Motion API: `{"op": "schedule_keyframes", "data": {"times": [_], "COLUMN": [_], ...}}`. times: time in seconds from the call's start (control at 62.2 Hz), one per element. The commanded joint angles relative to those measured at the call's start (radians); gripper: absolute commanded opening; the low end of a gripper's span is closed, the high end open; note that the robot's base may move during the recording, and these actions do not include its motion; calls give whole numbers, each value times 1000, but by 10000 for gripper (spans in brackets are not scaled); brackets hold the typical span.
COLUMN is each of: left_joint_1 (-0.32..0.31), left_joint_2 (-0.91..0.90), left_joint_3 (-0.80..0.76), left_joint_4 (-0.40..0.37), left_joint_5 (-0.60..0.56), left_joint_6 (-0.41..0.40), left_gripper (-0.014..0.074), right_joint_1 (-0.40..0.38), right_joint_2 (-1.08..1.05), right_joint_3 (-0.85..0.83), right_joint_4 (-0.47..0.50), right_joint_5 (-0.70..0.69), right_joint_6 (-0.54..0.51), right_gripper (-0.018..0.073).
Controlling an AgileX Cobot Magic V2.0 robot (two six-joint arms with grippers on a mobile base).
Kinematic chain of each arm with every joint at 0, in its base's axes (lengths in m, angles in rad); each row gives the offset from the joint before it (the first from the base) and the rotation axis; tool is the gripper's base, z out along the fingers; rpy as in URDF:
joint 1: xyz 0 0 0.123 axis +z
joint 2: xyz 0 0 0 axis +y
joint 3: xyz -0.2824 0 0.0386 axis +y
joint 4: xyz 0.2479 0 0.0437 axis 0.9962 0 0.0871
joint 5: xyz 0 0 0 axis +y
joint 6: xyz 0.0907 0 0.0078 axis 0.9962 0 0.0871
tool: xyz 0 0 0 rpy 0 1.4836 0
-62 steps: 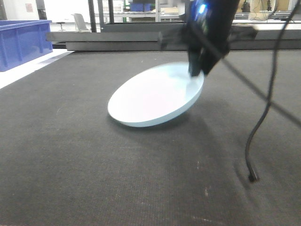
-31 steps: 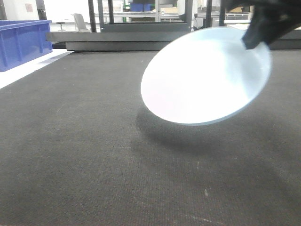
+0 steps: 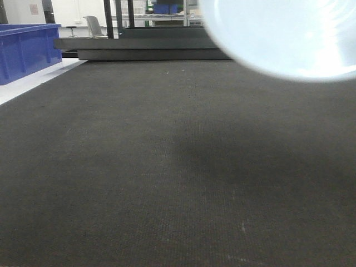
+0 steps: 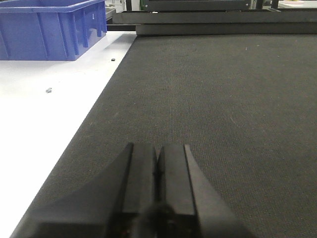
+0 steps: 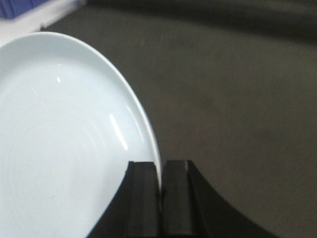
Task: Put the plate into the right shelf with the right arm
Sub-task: 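Lift the plate upward by its rim with the right gripper, then hold the plate in the right gripper while driving past the red table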
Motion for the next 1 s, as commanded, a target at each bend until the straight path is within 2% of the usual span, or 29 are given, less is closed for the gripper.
{"op": "schedule_keyframes", "data": {"times": [0.0,0.386,0.981], "left_joint_1": [-5,-5,-5], "left_joint_2": [-11,-11,-11], "left_joint_3": [6,6,6], "left_joint_4": [-6,-6,-6], "left_joint_5": [-81,-81,-81], "left_joint_6": [-3,-3,-3], "left_gripper": [-47,-47,-47], "right_joint_1": [-2,-2,-2], "right_joint_2": [-87,-326,-338], "right_joint_3": [-27,-27,-27], "right_joint_4": [-70,-81,-81], "right_joint_5": [-89,-105,-116], "right_joint_6": [-9,-9,-9], "right_gripper": [29,29,29]}}
